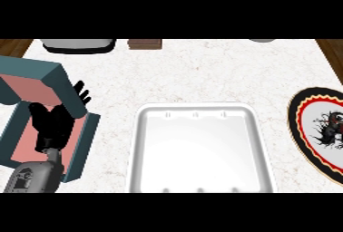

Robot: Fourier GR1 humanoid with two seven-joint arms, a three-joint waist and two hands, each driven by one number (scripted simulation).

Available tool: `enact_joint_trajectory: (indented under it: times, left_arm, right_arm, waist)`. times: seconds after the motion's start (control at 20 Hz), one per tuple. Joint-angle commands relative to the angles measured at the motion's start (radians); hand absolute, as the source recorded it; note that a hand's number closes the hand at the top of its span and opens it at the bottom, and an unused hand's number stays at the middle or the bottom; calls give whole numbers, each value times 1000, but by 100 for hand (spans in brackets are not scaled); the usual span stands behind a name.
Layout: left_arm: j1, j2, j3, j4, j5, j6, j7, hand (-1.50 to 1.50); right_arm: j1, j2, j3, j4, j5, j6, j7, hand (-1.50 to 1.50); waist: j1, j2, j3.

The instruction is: Pick the bell pepper from the tray and place it in the plate

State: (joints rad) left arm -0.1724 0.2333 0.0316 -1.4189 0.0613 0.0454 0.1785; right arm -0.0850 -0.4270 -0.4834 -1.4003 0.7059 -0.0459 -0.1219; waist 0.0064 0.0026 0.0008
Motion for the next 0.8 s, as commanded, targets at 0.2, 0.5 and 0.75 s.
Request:
enact_joint_trajectory:
  times: [0.2,0.5,0.75]
  left_arm:
    - [49,14,25,-45,32,-44,2,0]
    - [20,30,45,-28,26,-52,18,0]
    - [46,10,39,0,6,-32,-22,0]
  right_arm:
    - [-145,-109,2,350,-78,155,-93,-150]
    - [-114,-148,-99,416,-197,94,-416,-150]
    - [-111,-60,-146,250,-413,248,-509,-150]
  waist:
    - [9,-1,0]
    - [-3,-2,1]
    - [-26,-11,-1]
